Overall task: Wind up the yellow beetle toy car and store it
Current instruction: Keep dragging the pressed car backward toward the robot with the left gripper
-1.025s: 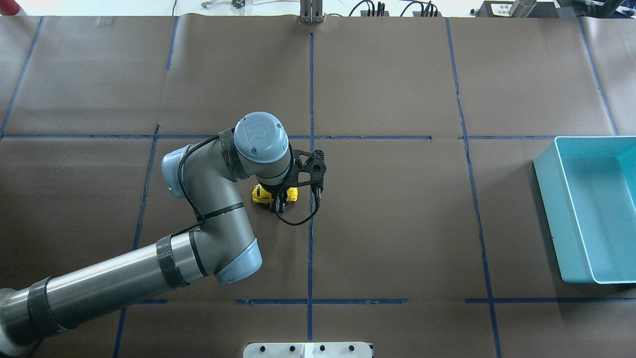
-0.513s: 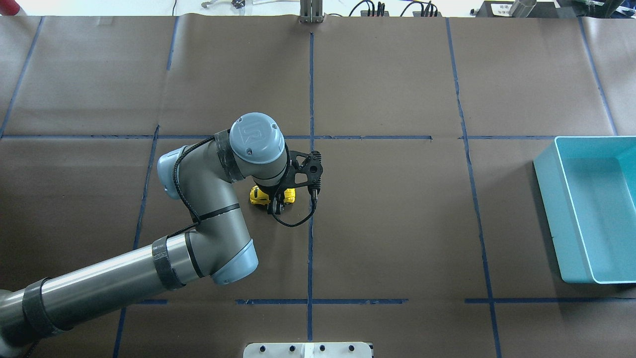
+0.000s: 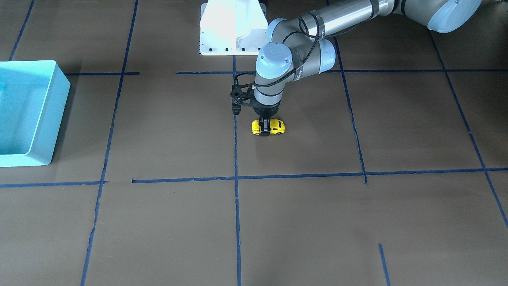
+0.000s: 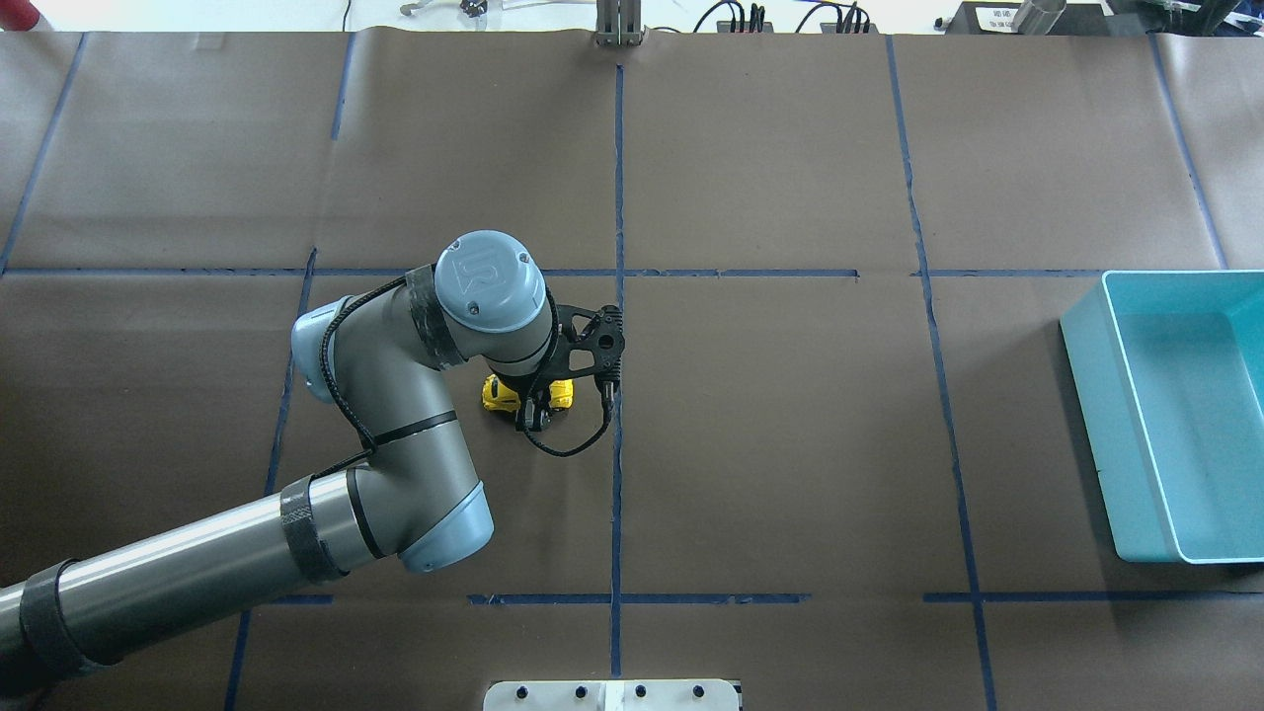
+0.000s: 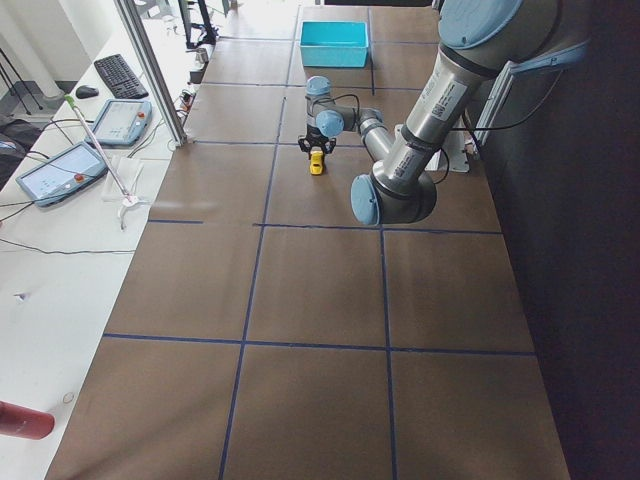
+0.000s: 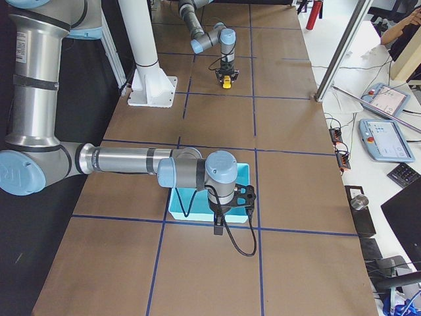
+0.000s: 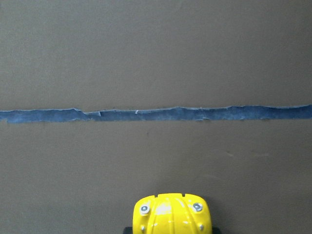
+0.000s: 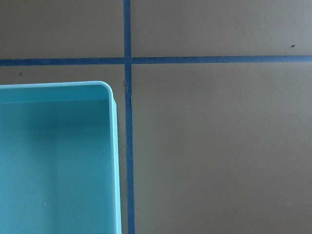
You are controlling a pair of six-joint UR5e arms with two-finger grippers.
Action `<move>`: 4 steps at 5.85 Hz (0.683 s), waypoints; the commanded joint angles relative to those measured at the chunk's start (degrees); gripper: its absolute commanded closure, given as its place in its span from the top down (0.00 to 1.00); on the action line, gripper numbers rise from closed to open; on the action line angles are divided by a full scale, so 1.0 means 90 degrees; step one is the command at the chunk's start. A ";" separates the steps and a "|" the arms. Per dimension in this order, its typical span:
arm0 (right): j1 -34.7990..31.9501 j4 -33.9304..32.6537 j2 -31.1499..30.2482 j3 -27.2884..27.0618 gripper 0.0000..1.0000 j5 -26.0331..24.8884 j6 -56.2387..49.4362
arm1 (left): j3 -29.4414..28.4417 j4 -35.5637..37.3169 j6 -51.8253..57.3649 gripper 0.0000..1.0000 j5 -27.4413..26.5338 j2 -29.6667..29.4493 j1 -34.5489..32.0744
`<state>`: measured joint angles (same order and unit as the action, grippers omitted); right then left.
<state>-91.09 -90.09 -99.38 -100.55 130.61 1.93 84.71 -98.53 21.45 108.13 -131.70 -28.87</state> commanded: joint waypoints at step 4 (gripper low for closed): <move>0.0004 0.0000 -0.0003 0.0000 1.00 0.0000 0.0000 | 0.0401 -0.0009 0.0000 0.03 -0.0003 0.0375 -0.0005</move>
<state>-91.06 -90.09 -99.38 -100.55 130.61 1.93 87.70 -98.61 21.44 108.11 -128.87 -28.91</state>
